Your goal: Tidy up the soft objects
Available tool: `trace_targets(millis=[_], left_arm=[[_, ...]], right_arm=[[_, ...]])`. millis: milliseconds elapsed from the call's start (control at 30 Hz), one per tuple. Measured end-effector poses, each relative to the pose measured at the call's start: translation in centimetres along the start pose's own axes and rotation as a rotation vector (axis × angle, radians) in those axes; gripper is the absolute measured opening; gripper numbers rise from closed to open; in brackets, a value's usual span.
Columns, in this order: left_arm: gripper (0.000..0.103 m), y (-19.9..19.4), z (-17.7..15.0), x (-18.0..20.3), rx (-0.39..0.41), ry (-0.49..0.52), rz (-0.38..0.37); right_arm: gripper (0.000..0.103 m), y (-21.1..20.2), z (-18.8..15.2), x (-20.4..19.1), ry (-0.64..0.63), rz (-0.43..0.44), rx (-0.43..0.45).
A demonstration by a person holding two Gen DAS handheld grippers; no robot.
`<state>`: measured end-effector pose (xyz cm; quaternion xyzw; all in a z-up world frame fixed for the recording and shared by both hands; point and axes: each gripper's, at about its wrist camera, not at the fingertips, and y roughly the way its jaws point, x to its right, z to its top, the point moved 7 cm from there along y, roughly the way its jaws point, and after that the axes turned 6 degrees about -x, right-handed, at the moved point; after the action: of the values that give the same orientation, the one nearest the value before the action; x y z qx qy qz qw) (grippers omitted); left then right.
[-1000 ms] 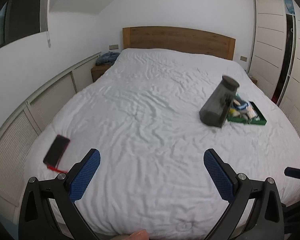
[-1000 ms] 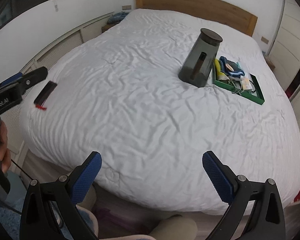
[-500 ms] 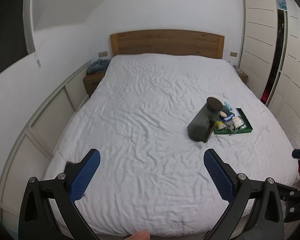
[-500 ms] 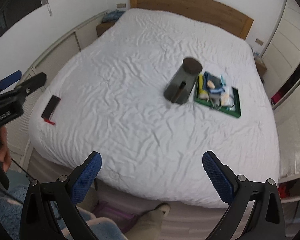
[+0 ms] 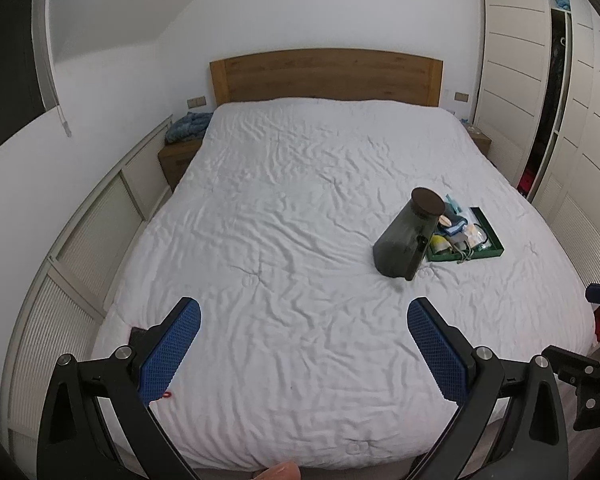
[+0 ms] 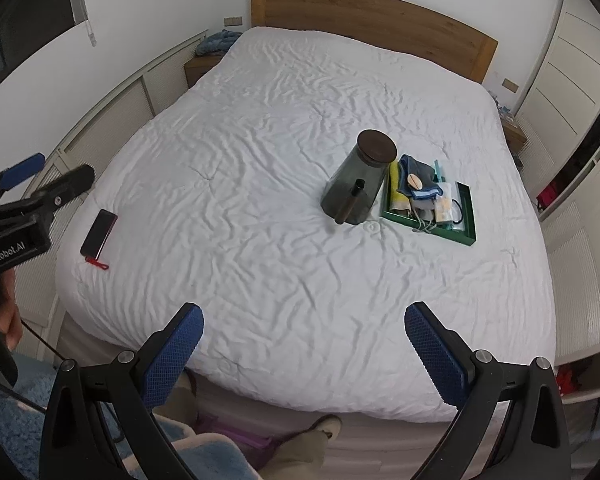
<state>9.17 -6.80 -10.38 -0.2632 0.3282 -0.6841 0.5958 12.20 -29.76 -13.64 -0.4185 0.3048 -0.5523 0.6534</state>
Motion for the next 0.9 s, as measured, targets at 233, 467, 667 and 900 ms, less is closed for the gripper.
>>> trace_targets(millis=[233, 467, 667, 900], left_arm=[[0.102, 0.0, -0.3, -0.1, -0.011, 0.007, 0.001], [0.102, 0.0, -0.7, -1.0, -0.011, -0.014, 0.015], [0.102, 0.5, -1.4, -2.2, -0.028, -0.033, 0.038], [0.102, 1.1, -1.9, -3.1, -0.051, -0.057, 0.054]], right_arm=[[0.103, 0.4, 0.0, -0.1, -0.012, 0.015, 0.001], [0.103, -0.3, -1.0, -0.6, -0.062, -0.008, 0.045], [0.103, 2.3, -3.4, -1.0, -0.128, -0.021, -0.068], [0.103, 2.9, -2.6, -0.3, -0.061, -0.030, 0.031]])
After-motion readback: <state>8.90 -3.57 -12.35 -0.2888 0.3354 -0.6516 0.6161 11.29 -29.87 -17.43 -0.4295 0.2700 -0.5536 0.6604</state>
